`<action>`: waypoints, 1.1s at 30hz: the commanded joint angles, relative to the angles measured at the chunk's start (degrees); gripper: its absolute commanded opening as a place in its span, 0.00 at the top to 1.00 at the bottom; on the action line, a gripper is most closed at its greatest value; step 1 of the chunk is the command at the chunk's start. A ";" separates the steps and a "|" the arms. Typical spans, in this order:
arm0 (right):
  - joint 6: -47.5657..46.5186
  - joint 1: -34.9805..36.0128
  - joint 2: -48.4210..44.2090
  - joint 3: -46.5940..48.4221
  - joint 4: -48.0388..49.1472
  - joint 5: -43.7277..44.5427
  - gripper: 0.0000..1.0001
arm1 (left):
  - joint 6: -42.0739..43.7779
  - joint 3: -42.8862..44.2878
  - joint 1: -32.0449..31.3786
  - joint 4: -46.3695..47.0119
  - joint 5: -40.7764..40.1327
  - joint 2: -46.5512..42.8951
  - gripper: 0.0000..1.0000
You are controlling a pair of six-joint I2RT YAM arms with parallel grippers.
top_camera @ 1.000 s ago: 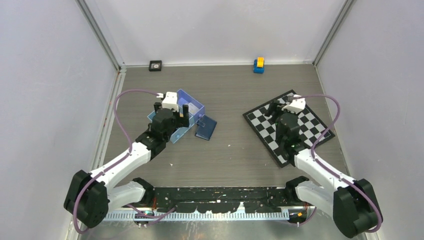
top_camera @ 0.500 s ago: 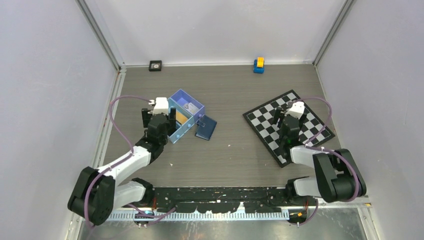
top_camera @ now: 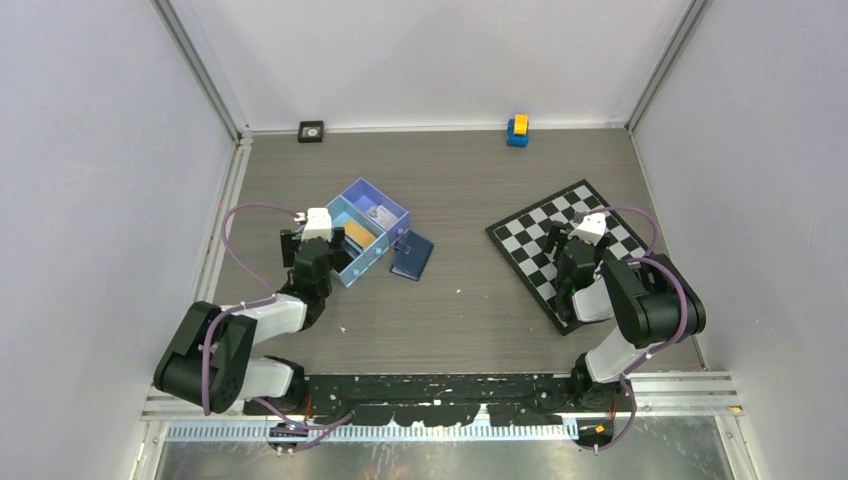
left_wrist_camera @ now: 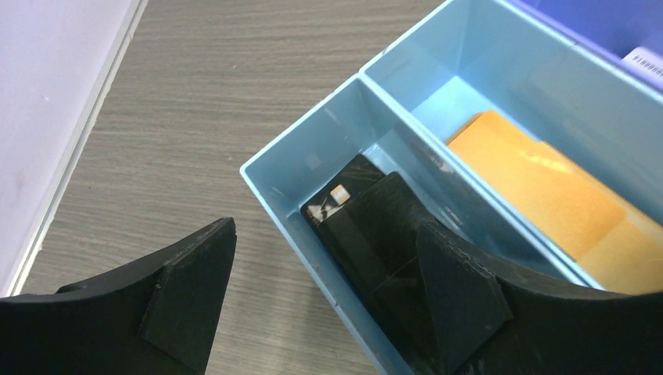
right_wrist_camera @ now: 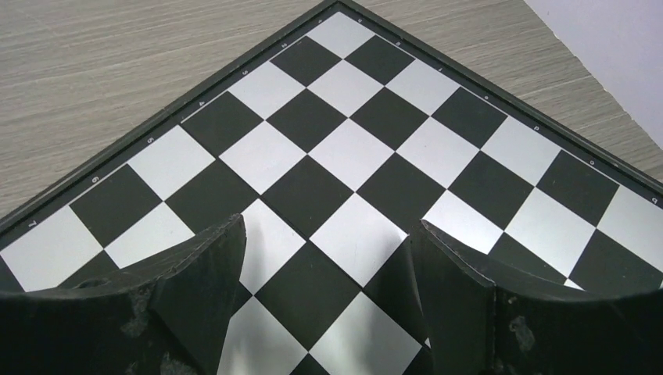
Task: Take the credit cards out of the card holder
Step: Reset both arms
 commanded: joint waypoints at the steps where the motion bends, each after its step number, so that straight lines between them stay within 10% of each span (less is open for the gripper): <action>1: 0.54 -0.41 -1.62 1.44 1.67 0.82 0.18 | 2.33 -0.34 0.43 10.80 1.33 1.17 0.13; 9: 0.62 -0.50 -1.65 1.45 1.76 0.84 0.12 | 7.43 -1.26 1.02 19.36 2.14 6.41 0.15; 12: 0.67 -0.50 -1.65 1.41 1.70 0.84 0.12 | 8.67 -4.15 4.12 35.91 6.42 14.80 0.17; 16: 0.62 -0.51 -1.66 1.40 1.77 0.83 0.12 | 2.86 0.86 11.27 16.97 20.14 11.05 0.20; 21: 0.57 -0.50 -1.62 1.46 1.61 0.92 0.12 | 0.17 1.71 11.98 19.71 15.82 13.23 0.01; 33: 2.13 -0.85 -1.95 3.14 -1.84 3.46 0.11 | 0.52 1.37 12.13 21.26 15.49 14.39 0.00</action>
